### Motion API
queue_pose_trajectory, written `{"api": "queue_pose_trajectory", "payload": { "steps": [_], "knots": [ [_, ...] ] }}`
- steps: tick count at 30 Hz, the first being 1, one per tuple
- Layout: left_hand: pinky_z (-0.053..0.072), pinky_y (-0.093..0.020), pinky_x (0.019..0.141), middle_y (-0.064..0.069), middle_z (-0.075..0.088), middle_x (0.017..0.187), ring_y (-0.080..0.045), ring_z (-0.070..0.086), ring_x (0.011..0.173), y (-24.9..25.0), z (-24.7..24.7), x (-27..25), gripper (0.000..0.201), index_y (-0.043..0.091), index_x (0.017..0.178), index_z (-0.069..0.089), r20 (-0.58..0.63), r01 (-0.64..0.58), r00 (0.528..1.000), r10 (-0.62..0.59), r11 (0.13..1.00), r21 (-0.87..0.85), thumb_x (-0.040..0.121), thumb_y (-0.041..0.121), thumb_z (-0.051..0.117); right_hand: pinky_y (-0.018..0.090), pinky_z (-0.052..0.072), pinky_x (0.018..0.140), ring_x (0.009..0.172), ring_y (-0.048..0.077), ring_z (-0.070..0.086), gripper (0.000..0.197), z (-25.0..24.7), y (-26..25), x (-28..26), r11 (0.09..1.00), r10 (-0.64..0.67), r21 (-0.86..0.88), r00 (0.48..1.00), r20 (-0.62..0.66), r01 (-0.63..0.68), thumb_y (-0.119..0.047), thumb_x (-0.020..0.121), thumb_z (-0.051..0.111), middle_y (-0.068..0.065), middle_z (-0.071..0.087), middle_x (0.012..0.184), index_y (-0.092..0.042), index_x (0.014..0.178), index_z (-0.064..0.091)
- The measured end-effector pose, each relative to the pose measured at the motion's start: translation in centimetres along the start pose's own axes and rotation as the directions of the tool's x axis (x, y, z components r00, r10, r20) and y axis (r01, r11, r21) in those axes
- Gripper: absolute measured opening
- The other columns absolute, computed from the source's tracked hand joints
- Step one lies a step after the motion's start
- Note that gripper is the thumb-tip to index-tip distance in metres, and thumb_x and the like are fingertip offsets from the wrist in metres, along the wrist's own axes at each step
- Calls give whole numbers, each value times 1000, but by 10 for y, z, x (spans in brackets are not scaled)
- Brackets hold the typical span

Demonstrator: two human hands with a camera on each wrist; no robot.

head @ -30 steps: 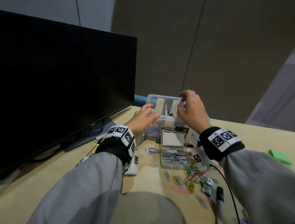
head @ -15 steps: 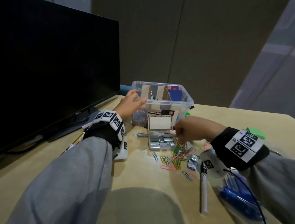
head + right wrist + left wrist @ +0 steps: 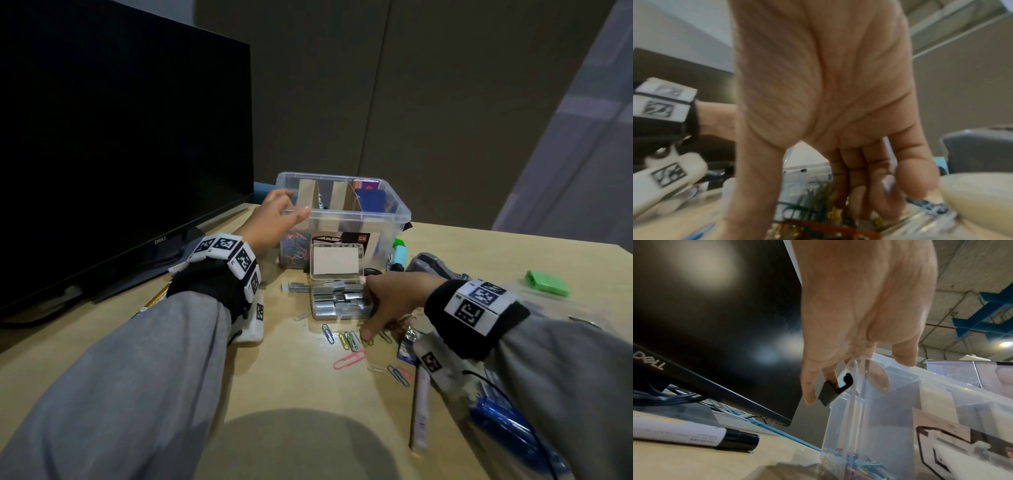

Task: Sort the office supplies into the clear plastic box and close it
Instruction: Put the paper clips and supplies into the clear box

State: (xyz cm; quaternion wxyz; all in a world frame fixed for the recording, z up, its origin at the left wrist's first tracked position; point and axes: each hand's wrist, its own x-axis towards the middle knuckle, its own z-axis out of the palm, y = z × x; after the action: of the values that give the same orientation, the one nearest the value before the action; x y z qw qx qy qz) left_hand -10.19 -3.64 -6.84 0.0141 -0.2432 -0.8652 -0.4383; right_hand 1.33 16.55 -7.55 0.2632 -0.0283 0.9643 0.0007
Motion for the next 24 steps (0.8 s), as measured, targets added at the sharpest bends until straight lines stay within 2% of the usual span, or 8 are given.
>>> {"api": "queue_pose_trajectory", "payload": {
  "steps": [4,8,10,12,14,17,20,24],
  "knots": [
    [31,-30,98,5,28,154,-12,33,136,-2,0,1,27,18,86,53,-11,-3,1000,2,1000,-4,98,42,49,37,57,85,95,25,66,52,-3,4,10,998,40,43,999,-18,-39,-47,78,75,6,68,103,-8,110,64],
    [31,-29,97,7,29,153,-9,35,132,-5,1,2,35,8,101,59,-10,-12,1000,12,1000,-7,98,42,49,34,59,79,91,23,68,36,-5,11,13,997,44,65,998,-45,-41,-38,82,74,4,70,97,-10,104,67],
    [31,-29,98,7,29,152,-7,34,130,-5,1,2,36,8,103,59,-9,-13,1000,13,1000,-2,98,42,49,28,57,70,83,21,69,27,-6,15,12,994,34,106,998,-46,-29,-32,85,72,5,71,93,-9,99,69],
    [32,-30,99,6,29,152,-6,35,129,-5,1,3,34,9,101,59,-9,-8,1000,8,1000,-3,98,42,49,20,52,58,69,14,65,16,-8,21,10,982,17,190,999,-37,-9,-25,87,71,4,70,84,-9,91,68],
    [32,-31,99,7,29,152,-10,36,132,-5,1,3,33,10,96,58,-12,-6,1000,6,1000,-4,98,42,50,18,49,55,60,8,62,7,-11,27,9,956,4,294,999,-31,5,-17,87,70,3,68,79,-12,83,67],
    [32,-30,97,6,29,152,-9,35,130,-4,0,2,29,14,87,54,-12,-5,1000,4,1000,-13,98,41,50,21,50,58,59,9,59,3,-15,37,5,886,11,463,998,-55,16,-8,87,69,7,67,78,-6,85,69],
    [32,-29,97,6,30,152,-8,36,128,-4,0,2,28,16,84,52,-13,-10,1000,10,1000,-18,98,41,50,19,49,53,57,12,56,14,-20,42,-3,818,3,574,999,-47,25,-3,88,65,13,64,77,8,96,67],
    [32,-30,98,6,30,152,-11,36,132,-3,1,0,26,21,83,51,-12,-8,1000,8,1000,-26,98,41,49,19,50,53,52,11,57,11,-24,51,-10,805,9,594,1000,-26,9,2,89,61,12,63,71,11,95,66]
  ]
}}
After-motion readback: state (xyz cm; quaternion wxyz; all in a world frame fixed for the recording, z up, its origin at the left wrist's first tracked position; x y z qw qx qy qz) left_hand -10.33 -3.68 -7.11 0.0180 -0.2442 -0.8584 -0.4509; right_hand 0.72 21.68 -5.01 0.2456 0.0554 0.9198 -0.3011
